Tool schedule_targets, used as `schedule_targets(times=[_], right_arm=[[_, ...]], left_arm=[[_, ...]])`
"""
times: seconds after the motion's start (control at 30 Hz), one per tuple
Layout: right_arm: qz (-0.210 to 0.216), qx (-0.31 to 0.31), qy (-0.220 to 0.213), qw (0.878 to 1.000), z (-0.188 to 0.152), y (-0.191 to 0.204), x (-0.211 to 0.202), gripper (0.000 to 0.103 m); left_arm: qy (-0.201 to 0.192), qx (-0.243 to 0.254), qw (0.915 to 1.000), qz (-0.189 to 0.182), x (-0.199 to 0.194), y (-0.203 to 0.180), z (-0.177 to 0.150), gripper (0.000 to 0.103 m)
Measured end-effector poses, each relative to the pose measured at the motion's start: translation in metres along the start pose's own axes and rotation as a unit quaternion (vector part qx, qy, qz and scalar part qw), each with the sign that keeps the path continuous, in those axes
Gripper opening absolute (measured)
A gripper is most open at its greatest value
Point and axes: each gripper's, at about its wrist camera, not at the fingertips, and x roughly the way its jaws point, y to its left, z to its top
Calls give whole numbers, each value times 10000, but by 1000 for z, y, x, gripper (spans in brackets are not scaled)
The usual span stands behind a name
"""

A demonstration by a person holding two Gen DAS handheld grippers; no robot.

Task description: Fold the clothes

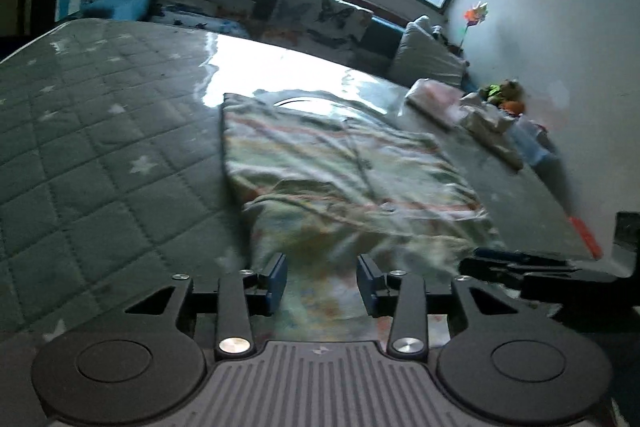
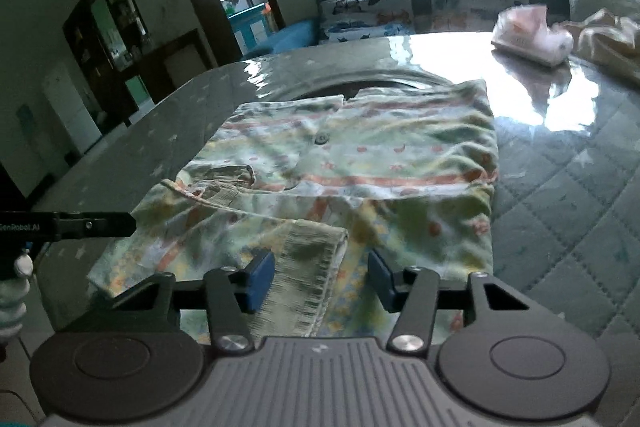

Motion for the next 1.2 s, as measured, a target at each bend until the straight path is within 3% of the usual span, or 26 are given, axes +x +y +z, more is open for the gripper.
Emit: schedule_targets(times=[0.07,0.17,0.23,0.53,0.73,0.97,1.2], right_arm=[[13,-52,53,10000,0,4,1,25],[-95,-229,22,9997,0,9,-1,11],[-178,-379,-70,9991,3,14,-5,8],[-638,-864,-584,9925,27,25,-20,8],[-993,-784,-188,9918,19,15,3,9],[-810,-912,-422,9916,20,15,-5,16],[-523,-953,-147,9940,14,12,16,21]], left_arm=[[14,54,10000,57,0,2,-2,44],[46,113,9999,73,0,4,-3,46],[57,145,9999,73,0,4,-3,47],[-203,366,9991,-72,4,-4,19,47],[-95,456,9987,-191,29,-5,27,46],[95,363,9992,-100,48,4,26,45],[-74,667,9977,46,40,-5,25,45]])
